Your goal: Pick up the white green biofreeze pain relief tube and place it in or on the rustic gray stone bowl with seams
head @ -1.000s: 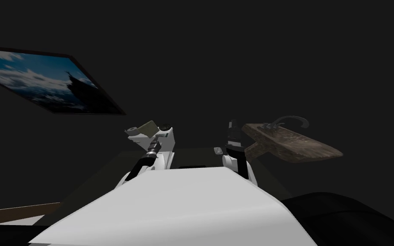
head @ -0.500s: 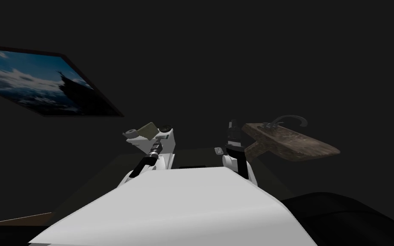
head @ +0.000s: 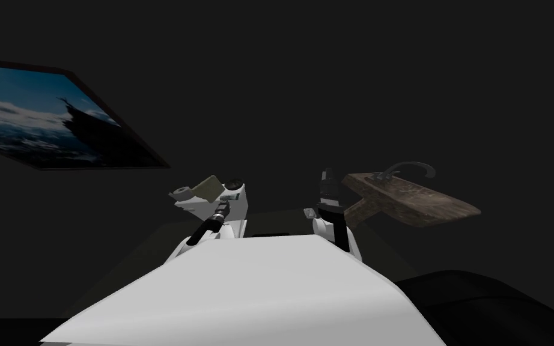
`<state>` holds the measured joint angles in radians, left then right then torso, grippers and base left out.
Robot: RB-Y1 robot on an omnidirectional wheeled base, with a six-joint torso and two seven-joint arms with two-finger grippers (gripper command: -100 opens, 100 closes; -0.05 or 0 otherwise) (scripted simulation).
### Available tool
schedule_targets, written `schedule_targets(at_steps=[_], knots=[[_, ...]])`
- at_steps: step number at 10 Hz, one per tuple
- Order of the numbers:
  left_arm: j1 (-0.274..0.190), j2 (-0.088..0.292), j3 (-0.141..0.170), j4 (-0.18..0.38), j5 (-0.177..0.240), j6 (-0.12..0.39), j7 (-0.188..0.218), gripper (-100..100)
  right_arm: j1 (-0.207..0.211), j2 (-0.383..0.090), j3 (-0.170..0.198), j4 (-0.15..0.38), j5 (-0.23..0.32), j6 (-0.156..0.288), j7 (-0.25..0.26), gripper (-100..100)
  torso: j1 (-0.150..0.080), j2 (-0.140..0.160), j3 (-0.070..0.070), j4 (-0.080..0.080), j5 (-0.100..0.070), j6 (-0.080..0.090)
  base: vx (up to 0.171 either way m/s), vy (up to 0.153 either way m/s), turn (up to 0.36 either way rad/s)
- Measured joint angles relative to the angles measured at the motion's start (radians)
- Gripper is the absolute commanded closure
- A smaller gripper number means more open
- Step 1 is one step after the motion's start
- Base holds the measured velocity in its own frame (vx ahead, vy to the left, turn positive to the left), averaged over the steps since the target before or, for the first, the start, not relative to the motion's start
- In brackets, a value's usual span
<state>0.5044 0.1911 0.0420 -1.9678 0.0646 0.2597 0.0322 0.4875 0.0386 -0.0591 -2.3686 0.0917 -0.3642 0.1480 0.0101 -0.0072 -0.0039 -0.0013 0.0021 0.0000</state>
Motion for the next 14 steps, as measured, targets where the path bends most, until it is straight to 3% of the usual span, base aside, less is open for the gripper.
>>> schedule_targets(at_steps=[3, 4, 5, 6, 7, 11, 12, 13, 14], knots=[[-0.017, 0.043, -0.026, 0.021, -0.014, 0.052, -0.015, -100, 0.0, 0.0, 0.0, 0.0, 0.0, 0.0, 0.0, 0, 0.0, 0.0, 0.0, 0.0, 0.0, 0.0, 0.074, 0.121, -0.048], [-0.018, 0.045, -0.027, 0.021, -0.014, 0.056, -0.016, 0, 0.0, 0.0, 0.0, 0.0, 0.0, 0.0, 0.0, 0, -0.005, 0.003, 0.001, 0.0, -0.001, 0.0, 0.007, 0.013, 0.001], [-0.018, 0.045, -0.027, 0.021, -0.014, 0.055, -0.016, -100, 0.0, 0.0, 0.0, 0.0, 0.0, 0.0, 0.0, 0, -0.009, 0.005, 0.003, 0.001, -0.002, 0.0, 0.064, 0.017, -0.022], [-0.029, 0.043, -0.024, 0.037, -0.016, 0.05, -0.016, -100, 0.0, 0.0, 0.0, 0.0, 0.0, 0.0, 0.0, 0, -0.009, 0.003, 0.002, 0.001, -0.002, 0.0, 0.04, 0.01, -0.008], [-0.031, 0.043, -0.024, 0.039, -0.016, 0.048, -0.017, 100, 0.0, 0.0, 0.0, 0.0, 0.0, 0.0, 0.0, 0, -0.01, 0.004, 0.002, 0.001, -0.002, 0.0, 0.005, 0.002, 0.002], [-0.031, 0.043, -0.024, 0.039, -0.016, 0.048, -0.017, 100, 0.0, 0.0, 0.0, 0.0, 0.0, 0.0, 0.0, 0, -0.011, 0.006, 0.003, 0.001, -0.002, 0.0, 0.0, 0.0, 0.0], [-0.031, 0.043, -0.024, 0.039, -0.016, 0.048, -0.017, 0, 0.0, 0.0, 0.0, 0.0, 0.0, 0.0, 0.0, 0, -0.011, 0.007, 0.003, 0.001, -0.002, 0.0, 0.0, 0.0, 0.0], [-0.031, 0.043, -0.024, 0.039, -0.016, 0.048, -0.017, 100, 0.0, 0.0, 0.0, 0.0, 0.0, 0.0, 0.0, 0, -0.011, 0.007, 0.004, 0.001, -0.002, 0.0, 0.0, 0.0, 0.0], [-0.031, 0.043, -0.024, 0.039, -0.016, 0.048, -0.017, 0, 0.0, 0.0, 0.0, 0.0, 0.0, 0.0, 0.0, 0, -0.011, 0.007, 0.004, 0.001, -0.002, 0.0, 0.0, 0.0, 0.0]])
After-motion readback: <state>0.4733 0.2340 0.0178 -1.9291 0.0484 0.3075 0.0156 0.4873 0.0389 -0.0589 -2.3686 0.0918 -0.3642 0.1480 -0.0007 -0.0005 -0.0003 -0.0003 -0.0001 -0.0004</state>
